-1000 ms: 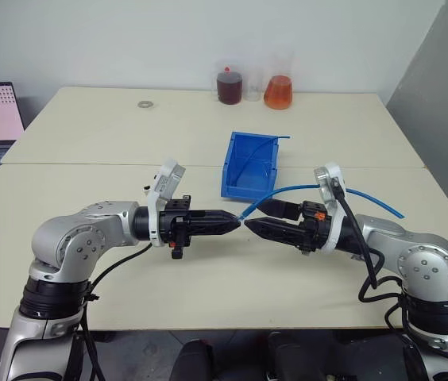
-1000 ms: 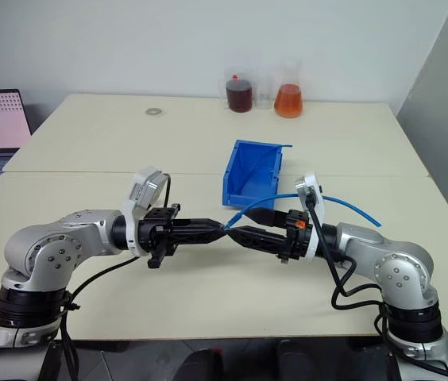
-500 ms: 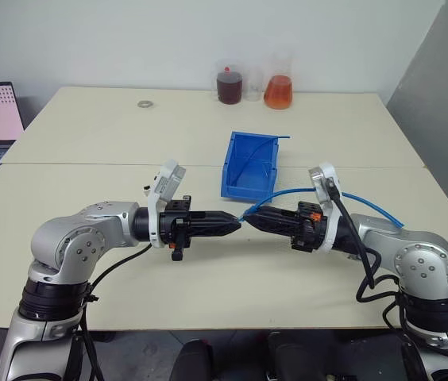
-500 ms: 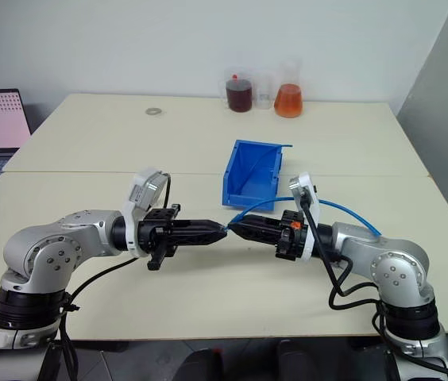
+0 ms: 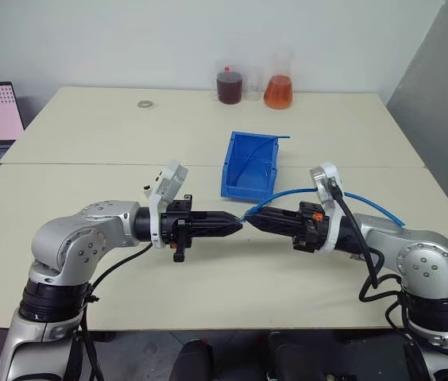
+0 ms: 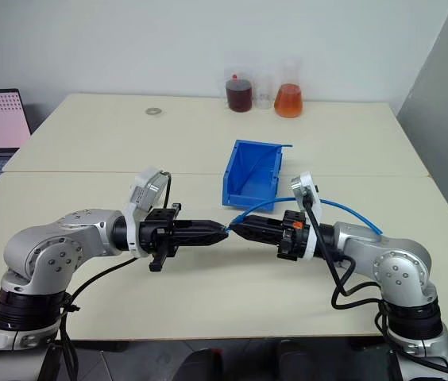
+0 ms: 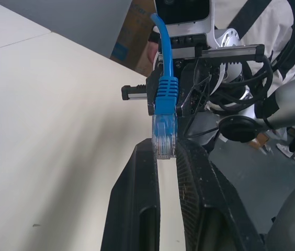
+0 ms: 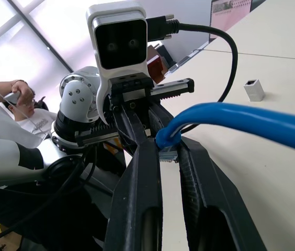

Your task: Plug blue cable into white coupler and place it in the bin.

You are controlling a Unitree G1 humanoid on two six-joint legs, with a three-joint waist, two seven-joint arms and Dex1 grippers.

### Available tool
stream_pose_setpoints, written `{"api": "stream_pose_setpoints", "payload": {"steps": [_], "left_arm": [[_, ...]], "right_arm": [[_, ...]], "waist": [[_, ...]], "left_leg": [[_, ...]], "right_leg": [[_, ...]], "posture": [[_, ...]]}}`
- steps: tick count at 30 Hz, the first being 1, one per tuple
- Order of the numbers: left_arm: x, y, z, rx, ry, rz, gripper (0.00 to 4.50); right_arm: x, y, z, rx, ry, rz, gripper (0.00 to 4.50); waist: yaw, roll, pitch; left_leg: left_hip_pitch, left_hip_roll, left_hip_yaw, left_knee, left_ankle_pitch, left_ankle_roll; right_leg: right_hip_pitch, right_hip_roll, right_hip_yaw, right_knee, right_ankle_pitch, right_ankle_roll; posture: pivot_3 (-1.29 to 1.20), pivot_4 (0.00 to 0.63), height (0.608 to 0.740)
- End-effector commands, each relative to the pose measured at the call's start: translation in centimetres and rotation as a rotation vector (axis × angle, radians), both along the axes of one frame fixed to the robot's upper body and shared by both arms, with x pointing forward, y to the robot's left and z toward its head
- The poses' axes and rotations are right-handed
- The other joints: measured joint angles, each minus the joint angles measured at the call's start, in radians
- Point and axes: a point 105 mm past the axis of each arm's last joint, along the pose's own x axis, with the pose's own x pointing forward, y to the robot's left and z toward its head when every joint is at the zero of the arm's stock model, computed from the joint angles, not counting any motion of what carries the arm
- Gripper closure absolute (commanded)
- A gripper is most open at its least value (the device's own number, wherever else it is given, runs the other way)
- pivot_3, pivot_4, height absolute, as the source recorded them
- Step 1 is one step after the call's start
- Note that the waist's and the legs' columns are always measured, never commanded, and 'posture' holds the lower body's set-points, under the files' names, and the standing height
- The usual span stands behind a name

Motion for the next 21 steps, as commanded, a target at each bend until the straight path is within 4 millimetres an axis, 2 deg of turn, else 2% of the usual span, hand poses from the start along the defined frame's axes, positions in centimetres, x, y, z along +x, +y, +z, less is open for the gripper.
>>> {"api": "stream_pose_setpoints", "payload": {"steps": [1, 9, 12, 18, 21], "left_arm": [[-0.2, -0.7, 0.3, 0.034, -0.089, -0.011, 3.6], [-0.4, -0.4, -0.5, 0.078, -0.126, -0.011, 2.19], [-0.6, 0.3, -0.7, 0.094, -0.131, -0.003, 1.51], [-0.3, 2.3, -1.3, 0.128, -0.158, 0.161, 0.06], [0.4, 2.9, -2.0, 0.133, -0.169, 0.292, 0.0]], "right_arm": [[-0.9, 0.4, 0.4, 0.019, 0.0, 0.063, 4.32], [-0.8, 0.2, 0.3, 0.013, -0.005, 0.051, 4.32], [-0.6, 0.1, 0.2, 0.009, -0.012, 0.04, 4.32], [0.5, -0.7, 0.2, -0.005, -0.036, -0.028, 4.32], [1.0, -1.2, 0.1, -0.009, -0.042, -0.057, 4.32]], "waist": [[0.0, 0.0, 0.0], [-0.001, 0.0, 0.0], [0.0, 0.0, 0.0], [0.0, 0.0, 0.0], [0.0, 0.0, 0.0]], "left_leg": [[0.0, 0.0, 0.0, 0.0, 0.0, 0.0], [0.0, 0.0, 0.0, 0.0, 0.0, 0.0], [0.0, 0.0, 0.0, 0.0, 0.0, 0.0], [-0.001, 0.001, 0.0, 0.0, 0.0, 0.0], [-0.002, 0.002, 0.0, 0.0, 0.0, 0.0]], "right_leg": [[0.0, 0.0, 0.0, 0.0, 0.0, 0.0], [0.0, 0.0, 0.0, 0.0, 0.0, 0.0], [-0.001, 0.0, 0.0, 0.0, 0.0, 0.0], [-0.002, 0.0, 0.001, 0.0, 0.0, 0.0], [-0.002, -0.001, 0.001, 0.0, 0.0, 0.0]], "posture": [[0.0, 0.15, 0.74], [0.0, 0.15, 0.74], [0.0, 0.15, 0.74], [0.0, 0.15, 0.74], [0.0, 0.15, 0.74]]}}
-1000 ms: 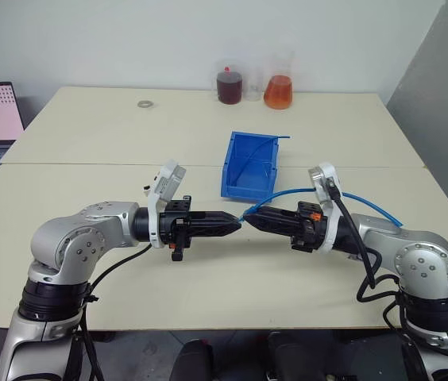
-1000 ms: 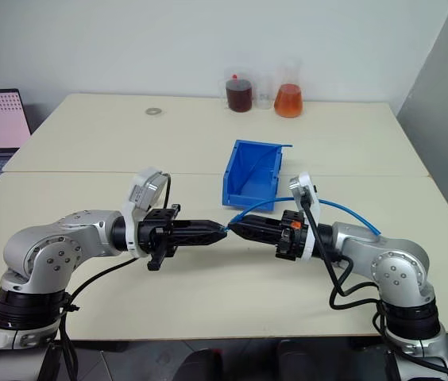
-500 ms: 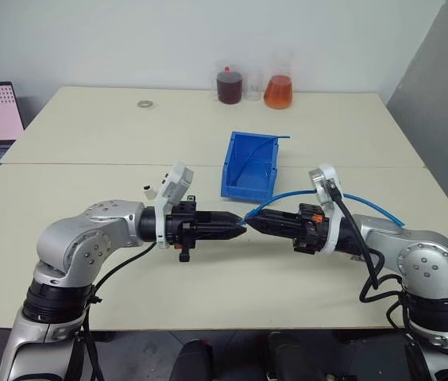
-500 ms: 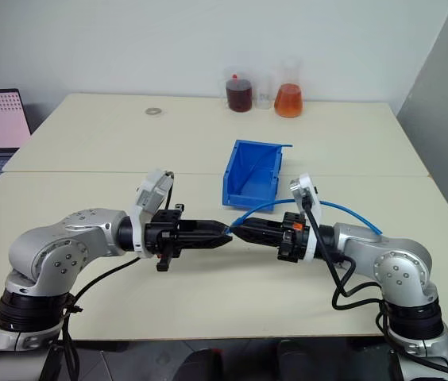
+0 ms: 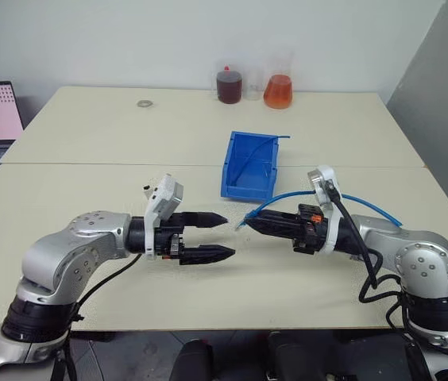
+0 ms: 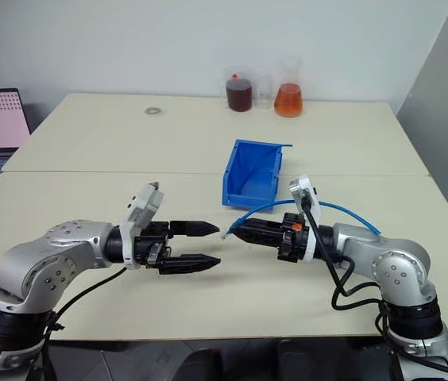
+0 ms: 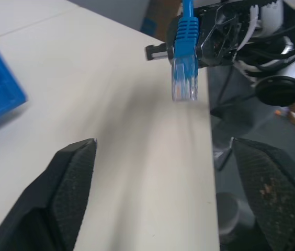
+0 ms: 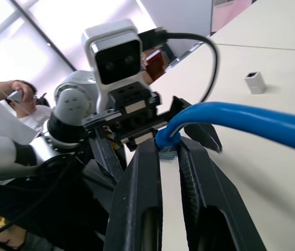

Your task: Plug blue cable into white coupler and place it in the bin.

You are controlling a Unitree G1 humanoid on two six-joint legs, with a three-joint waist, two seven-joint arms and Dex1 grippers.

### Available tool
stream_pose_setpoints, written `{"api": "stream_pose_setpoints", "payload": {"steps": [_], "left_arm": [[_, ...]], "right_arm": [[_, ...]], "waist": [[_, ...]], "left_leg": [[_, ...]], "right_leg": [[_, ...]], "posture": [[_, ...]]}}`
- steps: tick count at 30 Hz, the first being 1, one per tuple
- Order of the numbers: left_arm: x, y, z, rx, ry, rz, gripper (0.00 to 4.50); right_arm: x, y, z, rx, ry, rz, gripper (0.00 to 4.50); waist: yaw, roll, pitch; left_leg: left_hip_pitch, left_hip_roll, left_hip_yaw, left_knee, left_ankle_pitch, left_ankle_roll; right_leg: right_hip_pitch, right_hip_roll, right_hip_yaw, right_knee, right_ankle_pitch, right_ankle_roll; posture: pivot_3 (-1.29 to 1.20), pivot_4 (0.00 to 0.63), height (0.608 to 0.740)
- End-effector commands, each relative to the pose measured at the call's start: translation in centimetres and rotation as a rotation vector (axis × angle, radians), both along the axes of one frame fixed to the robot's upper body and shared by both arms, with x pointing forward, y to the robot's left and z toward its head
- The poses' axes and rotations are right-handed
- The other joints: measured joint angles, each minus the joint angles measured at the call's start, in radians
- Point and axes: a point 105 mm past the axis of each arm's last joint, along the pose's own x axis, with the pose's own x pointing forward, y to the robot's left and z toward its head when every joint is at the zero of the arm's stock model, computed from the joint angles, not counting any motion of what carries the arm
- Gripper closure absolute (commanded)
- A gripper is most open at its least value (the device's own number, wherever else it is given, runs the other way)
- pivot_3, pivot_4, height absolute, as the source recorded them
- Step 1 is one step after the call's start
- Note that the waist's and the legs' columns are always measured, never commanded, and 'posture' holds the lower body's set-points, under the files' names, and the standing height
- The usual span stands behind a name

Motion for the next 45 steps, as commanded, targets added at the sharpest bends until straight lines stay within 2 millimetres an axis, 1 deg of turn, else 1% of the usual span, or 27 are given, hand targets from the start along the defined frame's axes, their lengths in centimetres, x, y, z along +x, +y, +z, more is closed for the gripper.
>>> {"api": "stream_pose_setpoints", "payload": {"steps": [1, 3, 5, 6, 8, 10, 11, 15, 16, 20, 23, 29, 35, 41, 45], "left_arm": [[1.1, 0.6, 0.4, -0.006, -0.095, 0.167, 0.0], [2.8, 2.1, -1.2, 0.037, -0.152, 0.405, 0.0], [4.9, 4.3, -2.5, 0.098, -0.218, 0.719, 0.0], [5.2, 4.8, -3.1, 0.111, -0.22, 0.796, 0.0], [5.4, 4.9, -4.1, 0.119, -0.214, 0.895, 0.0], [5.9, 5.9, -4.9, 0.138, -0.201, 1.054, 0.0], [6.2, 6.2, -5.1, 0.159, -0.207, 1.104, 0.0], [6.9, 6.9, -5.2, 0.204, -0.227, 1.248, 0.0], [7.1, 7.0, -5.3, 0.215, -0.217, 1.279, 0.0], [8.6, 8.4, -5.8, 0.253, -0.139, 1.447, 0.0], [9.7, 8.7, -5.3, 0.263, -0.119, 1.479, 0.0], [11.0, 10.2, -5.0, 0.273, -0.077, 1.547, 0.0], [11.4, 11.1, -4.9, 0.281, -0.054, 1.58, 0.0], [12.0, 11.0, -5.2, 0.264, -0.023, 1.557, 0.0], [12.3, 11.4, -5.6, 0.254, 0.013, 1.558, 0.0]], "right_arm": [[0.5, -0.9, 0.8, 0.02, -0.048, -0.044, 4.32], [0.9, -1.3, 0.7, 0.009, -0.052, -0.067, 4.32], [1.1, -1.5, 0.4, -0.005, -0.057, -0.077, 4.34], [1.1, -1.5, 0.3, -0.008, -0.059, -0.077, 4.34], [1.2, -1.3, 0.2, -0.013, -0.063, -0.075, 4.34], [1.2, -1.2, 0.2, -0.015, -0.068, -0.07, 4.34], [1.2, -1.1, 0.2, -0.015, -0.069, -0.067, 4.34], [1.2, -1.1, 0.1, -0.016, -0.073, -0.068, 4.34], [1.2, -1.2, 0.1, -0.018, -0.075, -0.07, 4.34], [1.4, -1.3, 0.1, -0.023, -0.08, -0.076, 4.34], [1.4, -1.4, 0.1, -0.023, -0.081, -0.076, 4.34], [1.3, -1.4, 0.2, -0.025, -0.085, -0.081, 4.34], [1.2, -1.5, 0.4, -0.027, -0.089, -0.086, 4.34], [1.3, -1.4, 0.5, -0.025, -0.094, -0.093, 4.34], [1.3, -1.4, 0.5, -0.025, -0.094, -0.094, 4.34]], "waist": [[0.0, 0.0, 0.0], [0.001, 0.0, 0.0], [0.002, 0.0, 0.0], [0.003, 0.0, 0.0], [0.003, 0.0, 0.0], [0.003, 0.0, 0.0], [0.003, 0.0, 0.0], [0.004, -0.001, 0.0], [0.004, -0.001, 0.0], [0.004, -0.001, 0.0], [0.004, -0.001, 0.0], [0.001, -0.001, 0.0], [0.003, -0.001, 0.0], [0.003, -0.001, 0.0], [0.003, -0.001, 0.0]], "left_leg": [[0.0, 0.0, 0.0, 0.0, 0.0, 0.0], [0.0, 0.0, 0.0, 0.0, 0.0, 0.0], [0.0, 0.0, 0.0, 0.0, 0.0, 0.0], [0.0, 0.0, 0.0, 0.0, 0.0, 0.0], [-0.001, 0.0, -0.001, 0.001, 0.0, 0.0], [-0.001, 0.0, -0.001, 0.0, 0.0, 0.0], [-0.001, 0.0, -0.001, 0.0, 0.0, 0.0], [-0.002, -0.001, -0.001, 0.001, 0.0, 0.0], [-0.002, -0.001, -0.001, 0.001, 0.0, 0.0], [-0.002, -0.002, 0.0, 0.001, 0.0, 0.0], [-0.002, -0.004, 0.0, 0.001, 0.0, 0.0], [-0.002, -0.003, -0.001, 0.001, 0.0, 0.0], [-0.003, -0.003, 0.0, 0.001, 0.0, 0.0], [-0.003, -0.003, 0.0, 0.001, 0.0, 0.0], [-0.003, -0.003, 0.0, 0.001, 0.0, 0.0]], "right_leg": [[0.0, 0.0, 0.0, 0.0, 0.0, 0.0], [0.0, -0.001, 0.0, 0.0, 0.0, 0.0], [0.0, -0.002, 0.001, 0.0, 0.0, 0.0], [0.0, -0.002, 0.001, -0.001, 0.0, 0.001], [0.0, -0.002, 0.0, 0.0, 0.001, 0.001], [0.0, -0.002, 0.0, 0.0, 0.001, 0.001], [0.0, -0.002, 0.0, 0.0, 0.001, 0.001], [0.0, -0.002, 0.0, 0.0, 0.001, 0.001], [0.0, -0.002, 0.0, 0.0, 0.001, 0.001], [0.0, -0.002, -0.001, 0.0, 0.001, 0.002], [0.0, -0.002, -0.001, 0.0, 0.001, 0.002], [0.0, -0.001, -0.001, 0.0, 0.001, 0.002], [0.0, -0.001, -0.002, 0.0, 0.001, 0.002], [0.0, -0.002, -0.002, 0.0, 0.001, 0.002], [0.0, -0.001, -0.002, 0.0, 0.001, 0.002]], "posture": [[0.0, 0.15, 0.74], [0.0, 0.15, 0.74], [0.0, 0.15, 0.74], [0.0, 0.15, 0.74], [0.0, 0.15, 0.74], [0.0, 0.15, 0.74], [0.0, 0.15, 0.74], [0.0, 0.15, 0.74], [0.0, 0.15, 0.74], [0.0, 0.15, 0.74], [0.0, 0.15, 0.74], [0.0, 0.15, 0.74], [0.0, 0.15, 0.74], [0.0, 0.15, 0.74], [0.0, 0.15, 0.74]]}}
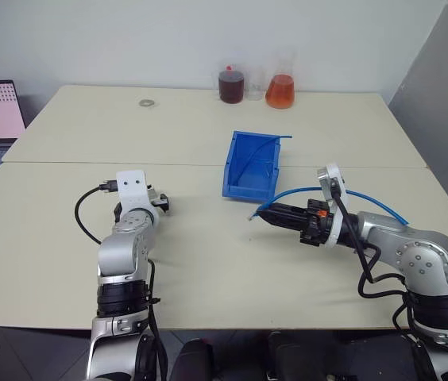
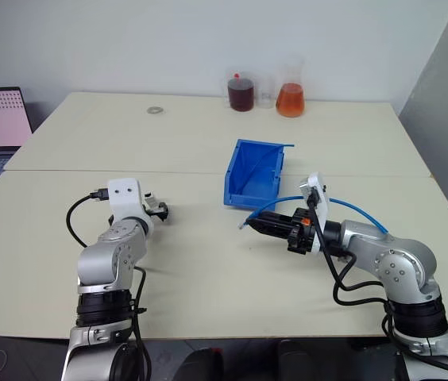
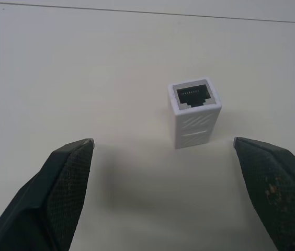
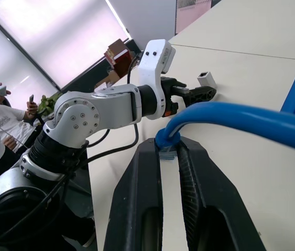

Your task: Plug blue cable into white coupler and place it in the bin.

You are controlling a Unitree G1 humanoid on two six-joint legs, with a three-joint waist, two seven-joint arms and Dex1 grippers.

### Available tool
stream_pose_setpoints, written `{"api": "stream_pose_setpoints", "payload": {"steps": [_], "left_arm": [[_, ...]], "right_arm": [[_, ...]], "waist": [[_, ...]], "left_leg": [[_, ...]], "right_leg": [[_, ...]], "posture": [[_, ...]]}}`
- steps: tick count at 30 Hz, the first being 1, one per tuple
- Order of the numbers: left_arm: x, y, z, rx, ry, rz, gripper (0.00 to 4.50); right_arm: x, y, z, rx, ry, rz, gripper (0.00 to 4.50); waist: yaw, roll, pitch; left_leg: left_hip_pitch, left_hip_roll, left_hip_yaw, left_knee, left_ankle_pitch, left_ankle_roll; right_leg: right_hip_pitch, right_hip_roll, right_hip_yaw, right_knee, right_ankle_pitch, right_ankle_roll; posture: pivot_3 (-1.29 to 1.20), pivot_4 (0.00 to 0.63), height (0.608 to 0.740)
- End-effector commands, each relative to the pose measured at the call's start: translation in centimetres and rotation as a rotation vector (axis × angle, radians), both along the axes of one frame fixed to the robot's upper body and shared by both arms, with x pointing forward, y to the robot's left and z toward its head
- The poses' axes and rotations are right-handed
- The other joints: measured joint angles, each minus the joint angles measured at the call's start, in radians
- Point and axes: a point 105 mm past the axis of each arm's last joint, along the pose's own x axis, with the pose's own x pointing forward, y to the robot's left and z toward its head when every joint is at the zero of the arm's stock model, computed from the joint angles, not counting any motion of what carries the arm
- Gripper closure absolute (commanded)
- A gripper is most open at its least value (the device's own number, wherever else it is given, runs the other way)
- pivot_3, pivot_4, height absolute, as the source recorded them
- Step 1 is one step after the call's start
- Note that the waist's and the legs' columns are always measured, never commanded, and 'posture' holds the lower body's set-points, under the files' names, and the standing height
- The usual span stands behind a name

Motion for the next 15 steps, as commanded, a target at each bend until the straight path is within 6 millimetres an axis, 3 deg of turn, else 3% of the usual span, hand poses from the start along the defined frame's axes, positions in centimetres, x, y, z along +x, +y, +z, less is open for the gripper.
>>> {"api": "stream_pose_setpoints", "payload": {"steps": [1, 10, 15], "left_arm": [[0.6, 0.6, 1.1, -0.005, -0.039, 0.008, 0.0], [1.5, 0.6, 1.2, 0.001, -0.051, -0.017, 0.0], [1.7, 0.4, 0.8, -0.008, -0.045, -0.035, 0.9]], "right_arm": [[-0.4, -0.1, 1.3, 0.018, -0.06, 0.001, 4.34], [-0.5, 0.0, 1.3, 0.017, -0.061, -0.001, 4.34], [-0.6, -0.1, 1.2, 0.018, -0.059, -0.007, 4.34]], "waist": [[0.0, 0.0, 0.0], [0.001, 0.0, 0.0], [0.0, 0.0, 0.0]], "left_leg": [[0.0, 0.0, 0.0, 0.0, 0.0, 0.0], [0.0, 0.0, 0.0, 0.0, 0.0, 0.0], [0.0, 0.0, 0.0, 0.0, 0.0, 0.0]], "right_leg": [[0.0, 0.0, 0.0, 0.0, 0.0, 0.0], [0.0, 0.0, 0.0, 0.0, 0.0, 0.0], [0.0, 0.0, 0.0, 0.0, 0.0, 0.0]], "posture": [[0.0, 0.15, 0.74], [0.0, 0.15, 0.74], [0.0, 0.15, 0.74]]}}
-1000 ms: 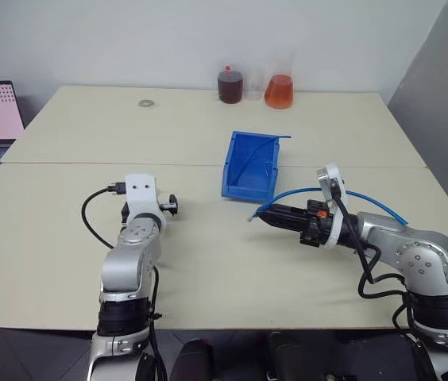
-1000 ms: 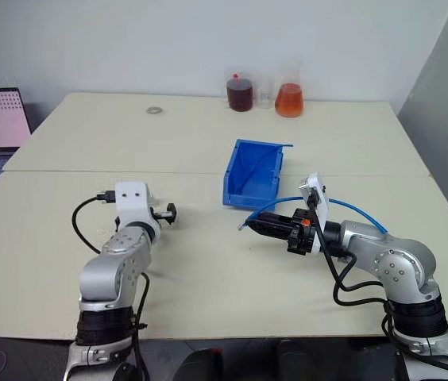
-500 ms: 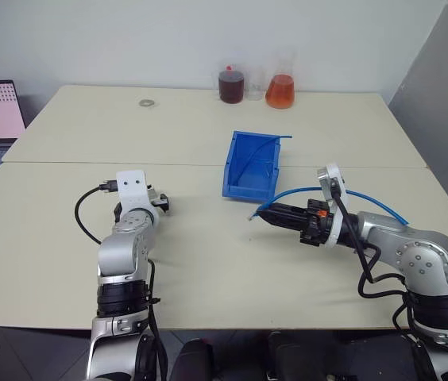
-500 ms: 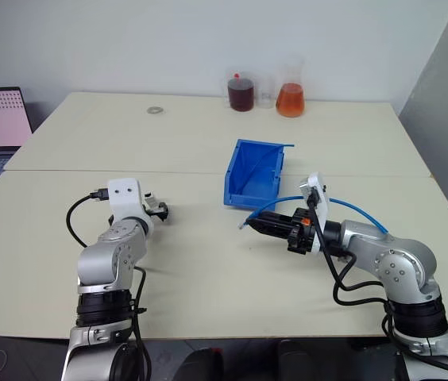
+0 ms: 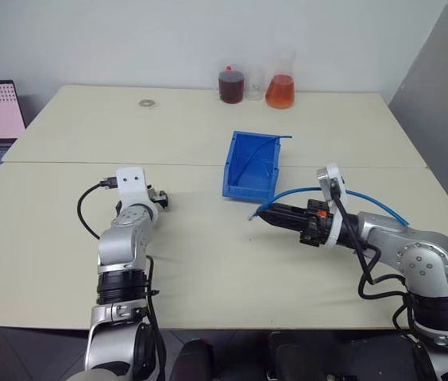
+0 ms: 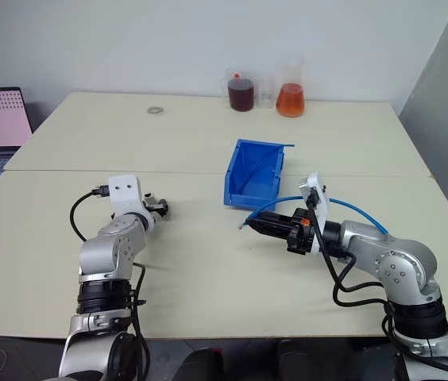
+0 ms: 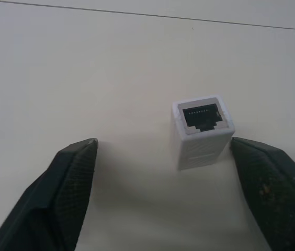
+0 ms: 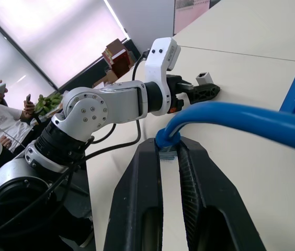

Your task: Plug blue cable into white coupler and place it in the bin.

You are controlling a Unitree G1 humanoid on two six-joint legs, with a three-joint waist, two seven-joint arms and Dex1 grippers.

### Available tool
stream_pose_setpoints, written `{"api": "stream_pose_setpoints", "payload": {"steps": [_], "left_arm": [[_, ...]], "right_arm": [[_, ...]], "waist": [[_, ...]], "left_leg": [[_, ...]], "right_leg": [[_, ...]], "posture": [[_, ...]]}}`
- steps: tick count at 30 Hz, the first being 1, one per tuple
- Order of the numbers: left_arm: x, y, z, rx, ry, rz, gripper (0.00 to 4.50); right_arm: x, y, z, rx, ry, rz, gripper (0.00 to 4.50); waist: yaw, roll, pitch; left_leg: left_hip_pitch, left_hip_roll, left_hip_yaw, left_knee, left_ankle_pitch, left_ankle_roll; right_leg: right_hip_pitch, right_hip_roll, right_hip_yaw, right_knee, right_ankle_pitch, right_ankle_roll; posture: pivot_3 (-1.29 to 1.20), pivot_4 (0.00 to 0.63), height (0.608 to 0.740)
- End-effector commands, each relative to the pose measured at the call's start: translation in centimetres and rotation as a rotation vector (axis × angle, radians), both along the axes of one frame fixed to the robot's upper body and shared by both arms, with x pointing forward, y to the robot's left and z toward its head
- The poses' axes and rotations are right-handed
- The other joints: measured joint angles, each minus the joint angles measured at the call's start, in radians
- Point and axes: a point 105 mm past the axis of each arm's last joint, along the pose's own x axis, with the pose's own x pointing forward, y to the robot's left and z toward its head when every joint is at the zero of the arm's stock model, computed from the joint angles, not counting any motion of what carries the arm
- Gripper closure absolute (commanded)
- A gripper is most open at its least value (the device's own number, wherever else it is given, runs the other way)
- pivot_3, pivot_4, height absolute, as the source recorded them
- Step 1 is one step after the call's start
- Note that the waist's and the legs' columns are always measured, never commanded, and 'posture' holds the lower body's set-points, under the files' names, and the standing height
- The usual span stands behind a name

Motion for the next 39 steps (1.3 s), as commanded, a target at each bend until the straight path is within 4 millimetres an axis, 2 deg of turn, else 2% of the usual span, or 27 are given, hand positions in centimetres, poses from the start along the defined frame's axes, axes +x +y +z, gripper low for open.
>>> {"api": "stream_pose_setpoints", "payload": {"steps": [1, 6, 13, 19, 21, 24, 25, 27, 30, 34, 39], "left_arm": [[0.3, 0.0, 0.7, 0.009, -0.027, -0.01, 1.11], [0.1, -0.3, 0.3, 0.012, -0.016, -0.014, 2.2], [0.0, 0.5, 0.1, 0.036, -0.017, 0.003, 3.71], [-0.4, 0.8, 0.6, 0.062, -0.068, -0.083, 3.72], [-0.7, 0.2, 1.0, 0.069, -0.085, -0.182, 3.72], [-2.4, -2.9, 1.5, 0.033, -0.086, -0.526, 3.72], [-2.9, -3.5, 1.6, 0.025, -0.08, -0.591, 3.72], [-5.2, -5.9, 1.8, 0.045, -0.041, -0.859, 3.72], [-8.1, -8.2, 2.0, 0.046, 0.023, -1.149, 3.72], [-10.3, -9.3, 1.8, 0.188, 0.097, -1.477, 3.72], [-10.6, -9.2, 0.6, 0.294, 0.191, -1.664, 3.72]], "right_arm": [[-0.5, -0.1, 1.2, 0.024, -0.053, 0.002, 4.34], [-0.5, -0.2, 1.1, 0.026, -0.052, -0.005, 4.34], [-0.4, -0.3, 1.0, 0.026, -0.049, -0.011, 4.34], [-0.3, -0.5, 0.8, 0.019, -0.051, -0.016, 4.34], [-0.4, -0.5, 0.8, 0.014, -0.054, -0.016, 4.34], [-1.0, -0.7, 1.0, 0.02, -0.071, -0.007, 4.34], [-1.1, -0.7, 1.1, 0.022, -0.073, -0.006, 4.34], [-1.7, -0.7, 0.8, -0.003, -0.078, 0.01, 4.34], [-2.4, -0.7, 0.2, -0.045, -0.086, 0.031, 4.34], [-3.4, -0.4, -1.0, -0.119, -0.105, 0.07, 4.34], [-3.7, -0.2, -2.3, -0.217, -0.157, 0.095, 4.34]], "waist": [[0.0, 0.0, 0.0], [-0.001, 0.0, 0.0], [-0.002, 0.0, 0.0], [-0.002, 0.0, 0.0], [-0.004, 0.0, 0.0], [-0.002, 0.0, 0.0], [-0.002, 0.0, 0.0], [-0.001, 0.0, 0.0], [0.001, 0.0, 0.0], [0.0, 0.0, 0.0], [0.0, 0.0, 0.0]], "left_leg": [[0.0, 0.0, 0.0, 0.0, 0.0, 0.0], [0.0, 0.0, 0.0, 0.0, 0.0, 0.0], [0.001, 0.0, 0.0, 0.0, 0.0, 0.0], [0.001, 0.0, 0.0, 0.0, 0.0, 0.0], [0.001, 0.001, 0.0, 0.0, 0.0, 0.0], [0.001, 0.001, 0.0, -0.001, 0.0, 0.0], [0.001, 0.002, 0.0, -0.001, 0.0, 0.0], [0.0, 0.002, 0.0, -0.001, 0.0, 0.0], [0.0, 0.002, 0.001, -0.001, 0.0, 0.0], [0.001, 0.001, 0.002, -0.001, 0.0, 0.0], [0.001, 0.001, 0.002, -0.001, 0.0, 0.0]], "right_leg": [[0.0, 0.0, 0.0, 0.0, 0.0, 0.0], [0.0, 0.0, 0.0, 0.0, 0.0, 0.0], [0.0, 0.0, 0.001, 0.0, 0.0, 0.0], [0.0, 0.0, 0.001, 0.0, 0.0, 0.0], [0.0, 0.0, 0.001, 0.0, 0.0, 0.0], [0.0, 0.0, 0.001, 0.0, 0.0, -0.001], [0.0, 0.0, 0.001, 0.0, 0.0, -0.001], [-0.001, -0.001, 0.0, 0.0, 0.0, -0.001], [-0.001, -0.002, 0.0, 0.0, 0.0, 0.0], [-0.001, -0.001, 0.001, 0.0, 0.0, 0.0], [-0.001, 0.001, 0.0, 0.0, -0.001, -0.001]], "posture": [[0.0, 0.15, 0.74], [0.0, 0.15, 0.74], [0.0, 0.15, 0.74], [0.0, 0.15, 0.74], [0.0, 0.15, 0.74], [0.0, 0.15, 0.74], [0.0, 0.15, 0.74], [0.0, 0.15, 0.74], [0.0, 0.15, 0.74], [0.0, 0.15, 0.74], [0.0, 0.15, 0.74]]}}
